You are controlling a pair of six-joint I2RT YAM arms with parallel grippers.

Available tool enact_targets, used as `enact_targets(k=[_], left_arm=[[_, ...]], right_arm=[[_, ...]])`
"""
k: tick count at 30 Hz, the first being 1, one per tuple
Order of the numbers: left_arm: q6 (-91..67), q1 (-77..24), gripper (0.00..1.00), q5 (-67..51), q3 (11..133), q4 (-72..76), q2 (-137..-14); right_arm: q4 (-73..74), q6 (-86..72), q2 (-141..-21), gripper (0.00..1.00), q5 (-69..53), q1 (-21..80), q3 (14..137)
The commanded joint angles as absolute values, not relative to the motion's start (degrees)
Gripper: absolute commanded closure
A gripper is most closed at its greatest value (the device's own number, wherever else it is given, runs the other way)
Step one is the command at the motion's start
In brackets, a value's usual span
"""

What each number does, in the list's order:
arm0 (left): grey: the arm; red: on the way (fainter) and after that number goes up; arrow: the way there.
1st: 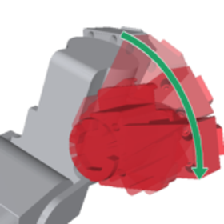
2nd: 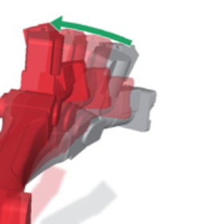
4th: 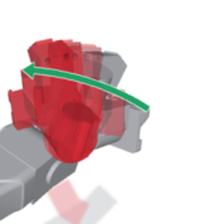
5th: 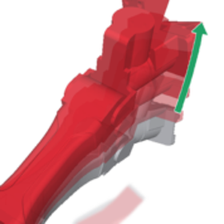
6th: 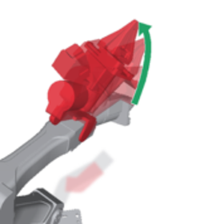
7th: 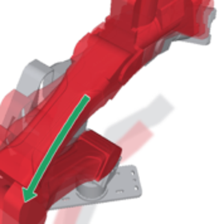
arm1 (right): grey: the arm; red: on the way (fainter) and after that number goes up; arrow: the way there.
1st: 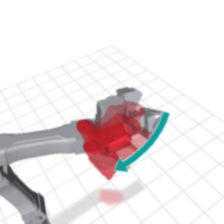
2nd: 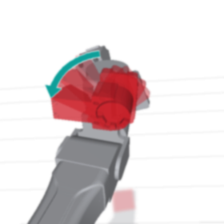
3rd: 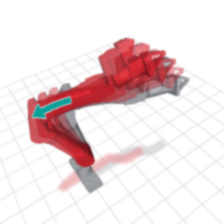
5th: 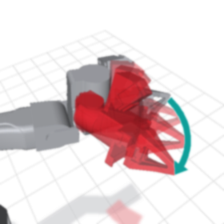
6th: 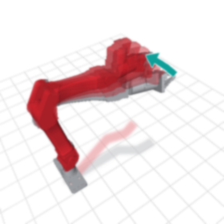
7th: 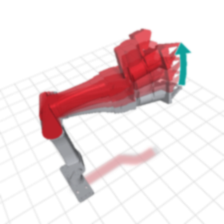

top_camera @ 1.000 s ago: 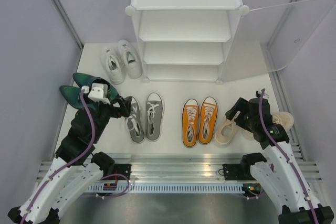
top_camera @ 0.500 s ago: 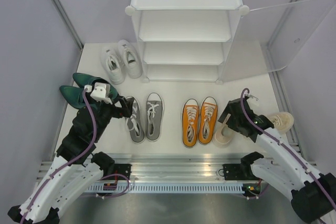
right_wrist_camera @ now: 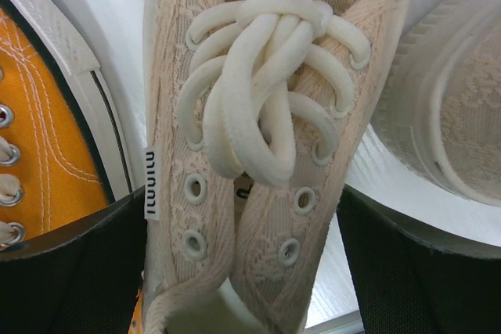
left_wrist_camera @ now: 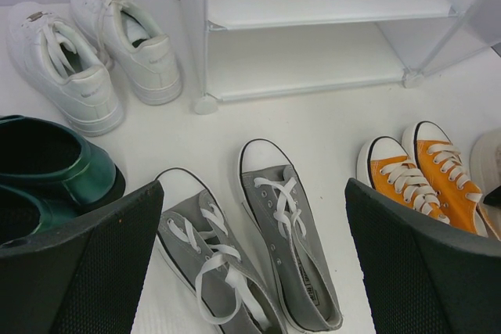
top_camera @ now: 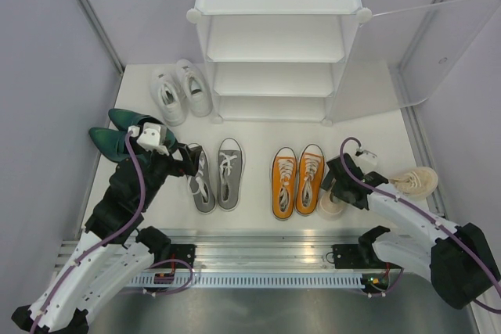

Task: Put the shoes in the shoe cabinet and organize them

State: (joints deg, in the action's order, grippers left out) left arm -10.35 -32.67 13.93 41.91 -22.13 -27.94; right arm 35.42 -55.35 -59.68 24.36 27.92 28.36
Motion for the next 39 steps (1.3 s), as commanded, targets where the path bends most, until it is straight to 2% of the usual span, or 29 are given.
enact_targets(k=[1,10,12,13,16,17,19,25,31,36,39], left_arm=[[-8.2,-33.0,0.00,12.5,42.7,-20.6,-28.4],[-8.1,-33.1,0.00,12.0,42.7,-20.7,-28.6],[-8.1,-33.0,0.00,12.0,42.6,-20.7,-28.6],[-8.1,-33.1,0.00,12.0,42.7,-20.7,-28.6],[-8.1,-33.1,0.00,12.0,42.6,-20.7,-28.6],[-8.1,-33.1,0.00,12.0,42.6,-20.7,-28.5],[-8.1,-33.1,0.00,12.0,42.7,-20.7,-28.6],[-8.0,-33.1,0.00,12.0,42.7,-20.7,-28.7],[-8.0,-33.1,0.00,12.3,42.8,-20.8,-28.7],[-7.9,-33.1,0.00,12.7,42.8,-20.8,-28.3],[-7.9,-33.1,0.00,13.4,42.8,-20.9,-27.9]], right_arm=[[31.0,-56.9,-60.6,0.05,25.6,28.0,25.5],[27.5,-57.4,-62.9,0.07,25.5,29.4,23.8],[27.4,-57.2,-62.8,0.16,25.5,29.7,23.9],[27.4,-56.8,-62.8,0.33,25.6,29.8,24.1],[28.5,-55.1,-61.5,0.59,25.1,29.9,25.5],[29.3,-54.6,-60.2,0.73,25.2,29.9,26.2],[32.9,-53.0,-57.4,0.91,25.9,29.9,29.3],[44.5,-48.9,-46.2,0.98,29.5,30.0,40.4],[44.5,-42.3,-38.8,0.99,26.8,30.0,47.4],[38.3,-37.2,-42.8,0.99,18.0,29.9,50.4],[34.8,-35.7,-50.3,0.99,12.3,30.2,52.5]])
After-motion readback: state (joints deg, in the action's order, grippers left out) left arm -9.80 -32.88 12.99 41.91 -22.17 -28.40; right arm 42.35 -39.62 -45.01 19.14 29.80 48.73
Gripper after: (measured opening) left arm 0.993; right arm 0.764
